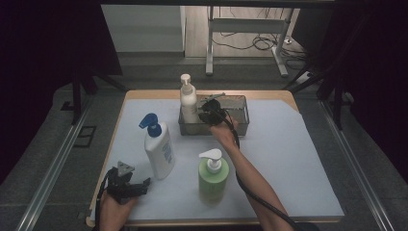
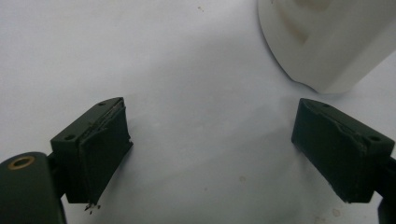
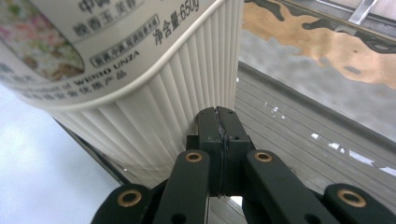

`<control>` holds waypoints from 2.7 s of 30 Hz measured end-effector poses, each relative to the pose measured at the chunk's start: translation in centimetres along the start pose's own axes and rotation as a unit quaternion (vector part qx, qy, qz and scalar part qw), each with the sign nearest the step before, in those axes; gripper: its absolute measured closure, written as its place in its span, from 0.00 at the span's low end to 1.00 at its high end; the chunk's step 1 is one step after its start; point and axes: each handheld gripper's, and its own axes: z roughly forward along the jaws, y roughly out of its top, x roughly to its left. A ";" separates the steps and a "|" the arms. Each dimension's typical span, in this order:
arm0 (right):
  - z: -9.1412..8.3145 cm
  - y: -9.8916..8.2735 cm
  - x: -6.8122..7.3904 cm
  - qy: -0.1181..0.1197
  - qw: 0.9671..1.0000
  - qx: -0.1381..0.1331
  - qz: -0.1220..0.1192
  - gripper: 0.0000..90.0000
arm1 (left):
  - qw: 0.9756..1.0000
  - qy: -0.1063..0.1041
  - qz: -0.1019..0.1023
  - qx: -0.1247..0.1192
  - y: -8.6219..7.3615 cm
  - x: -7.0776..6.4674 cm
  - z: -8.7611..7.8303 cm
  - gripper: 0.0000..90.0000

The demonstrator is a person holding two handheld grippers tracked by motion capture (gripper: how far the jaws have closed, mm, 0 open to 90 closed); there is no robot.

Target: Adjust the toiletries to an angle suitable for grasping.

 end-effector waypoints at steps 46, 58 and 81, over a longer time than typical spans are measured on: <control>-2.2 -0.3 0.0 0.017 0.999 -0.028 -0.019 0.59 | 1.000 0.000 0.000 0.000 0.0 0.0 0.0 0.12; -4.0 -0.9 -0.3 0.043 0.998 -0.038 -0.038 0.35 | 1.000 0.000 0.000 0.000 0.0 0.0 0.0 0.12; -8.2 -1.2 0.3 0.060 0.992 -0.070 -0.089 0.00 | 1.000 0.000 0.000 0.000 0.0 0.0 0.0 0.12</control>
